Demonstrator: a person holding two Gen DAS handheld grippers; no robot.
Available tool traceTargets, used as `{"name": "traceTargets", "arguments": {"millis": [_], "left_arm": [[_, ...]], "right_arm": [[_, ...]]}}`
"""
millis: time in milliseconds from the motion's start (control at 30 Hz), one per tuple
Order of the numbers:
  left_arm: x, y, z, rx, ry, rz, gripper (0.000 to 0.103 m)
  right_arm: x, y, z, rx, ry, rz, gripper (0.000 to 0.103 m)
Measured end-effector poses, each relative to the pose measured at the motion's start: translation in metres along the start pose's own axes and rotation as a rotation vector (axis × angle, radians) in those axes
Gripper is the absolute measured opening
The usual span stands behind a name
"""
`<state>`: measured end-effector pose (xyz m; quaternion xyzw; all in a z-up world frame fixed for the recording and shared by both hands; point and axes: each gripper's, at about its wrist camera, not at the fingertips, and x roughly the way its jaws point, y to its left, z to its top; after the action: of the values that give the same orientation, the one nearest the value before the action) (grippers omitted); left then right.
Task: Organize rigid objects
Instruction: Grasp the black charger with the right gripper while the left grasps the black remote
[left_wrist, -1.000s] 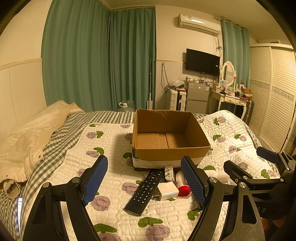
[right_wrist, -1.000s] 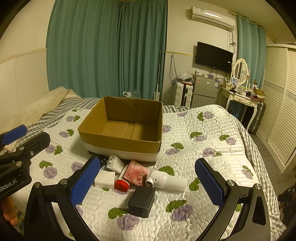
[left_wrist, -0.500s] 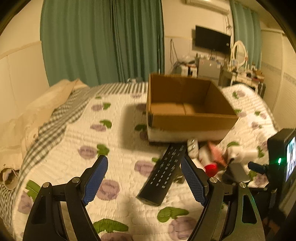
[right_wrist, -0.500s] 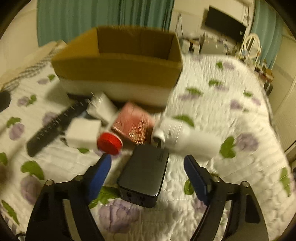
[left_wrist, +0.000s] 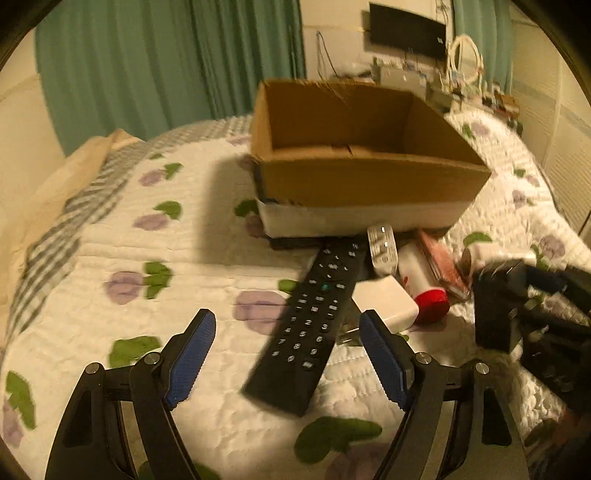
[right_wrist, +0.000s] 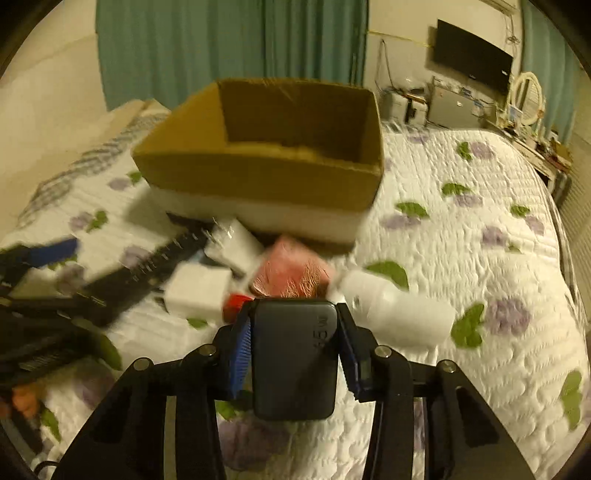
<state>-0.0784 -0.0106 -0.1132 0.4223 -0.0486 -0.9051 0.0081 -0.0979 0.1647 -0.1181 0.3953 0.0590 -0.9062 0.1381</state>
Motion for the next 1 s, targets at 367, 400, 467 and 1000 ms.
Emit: {"name": "traceTargets", "arguments": {"millis": [367, 400, 467, 1000], "left_arm": [[0.035, -0.016, 0.008, 0.098, 0.089, -0.013, 0.046], [0.039, -0.018, 0.009, 0.106, 0.098, -0.008, 0.046], [0.048, -0.021, 0.01, 0.127, 0.115, 0.01, 0.045], [-0.052, -0.025, 0.029, 0.097, -0.079, -0.088, 0.019]], "right_arm": [[0.01, -0.017, 0.003, 0.043, 0.02, 0.047, 0.042], [0.011, -0.017, 0.002, 0.043, 0.019, 0.048, 0.042], [0.011, -0.017, 0.002, 0.044, 0.021, 0.049, 0.042], [-0.044, -0.005, 0.015, 0.005, -0.085, 0.055, 0.041]]}}
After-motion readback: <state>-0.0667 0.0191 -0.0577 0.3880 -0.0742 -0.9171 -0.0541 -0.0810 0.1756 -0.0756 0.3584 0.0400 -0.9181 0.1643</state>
